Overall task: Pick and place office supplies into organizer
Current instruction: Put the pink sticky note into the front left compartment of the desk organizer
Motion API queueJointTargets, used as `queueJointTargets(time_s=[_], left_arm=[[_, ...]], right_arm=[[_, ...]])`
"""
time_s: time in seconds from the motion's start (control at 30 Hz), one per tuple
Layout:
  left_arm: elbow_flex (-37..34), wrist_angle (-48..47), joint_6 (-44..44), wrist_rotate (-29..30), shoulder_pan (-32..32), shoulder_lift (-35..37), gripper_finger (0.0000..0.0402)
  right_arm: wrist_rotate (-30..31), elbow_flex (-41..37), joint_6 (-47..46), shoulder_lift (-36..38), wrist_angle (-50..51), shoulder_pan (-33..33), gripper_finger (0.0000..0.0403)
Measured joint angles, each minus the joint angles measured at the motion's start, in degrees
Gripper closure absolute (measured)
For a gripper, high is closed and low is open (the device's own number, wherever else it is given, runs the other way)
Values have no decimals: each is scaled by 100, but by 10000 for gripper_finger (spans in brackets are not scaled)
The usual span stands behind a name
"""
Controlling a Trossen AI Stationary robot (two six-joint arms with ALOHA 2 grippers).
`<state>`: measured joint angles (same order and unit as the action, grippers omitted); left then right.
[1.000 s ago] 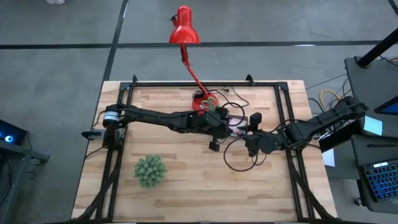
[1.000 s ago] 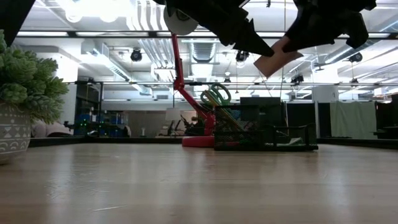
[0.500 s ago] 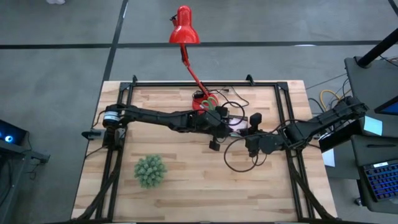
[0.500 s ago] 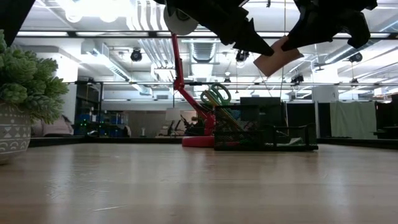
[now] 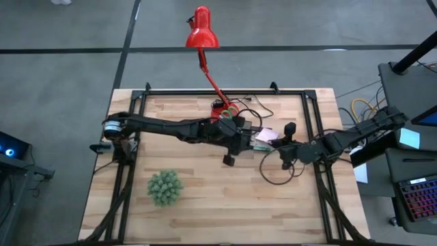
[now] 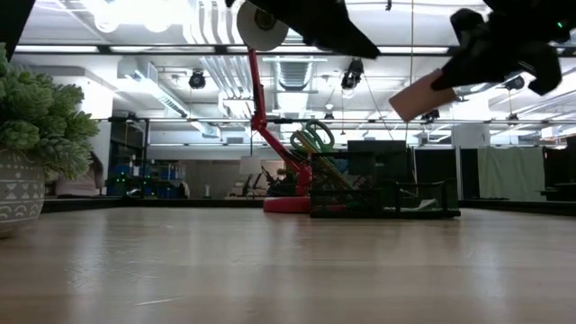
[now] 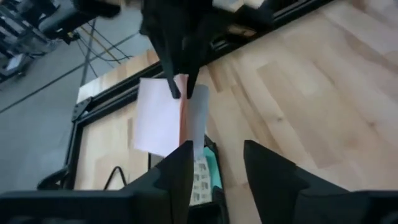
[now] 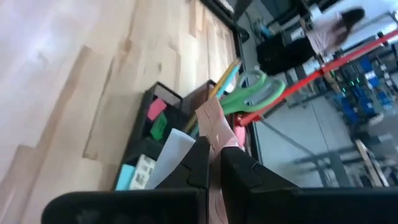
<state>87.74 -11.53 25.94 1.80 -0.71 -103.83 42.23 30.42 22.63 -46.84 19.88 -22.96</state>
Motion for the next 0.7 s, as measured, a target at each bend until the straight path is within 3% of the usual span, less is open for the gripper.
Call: queueJointTargets(time_s=[0.3, 0.5, 0.7], left_arm=[[-15, -196, -127, -410, -17, 615, 267], [-17, -162, -140, -634, -17, 971, 267], [-17, -191, -136, -642, -22, 1133, 267]], right_arm=[[-897, -1598, 1004, 1535, -1880, 311, 394], [-1263, -2270, 1198, 2063, -2223, 824, 394], [-2239, -2661, 1199, 2211, -2418, 1512, 394]])
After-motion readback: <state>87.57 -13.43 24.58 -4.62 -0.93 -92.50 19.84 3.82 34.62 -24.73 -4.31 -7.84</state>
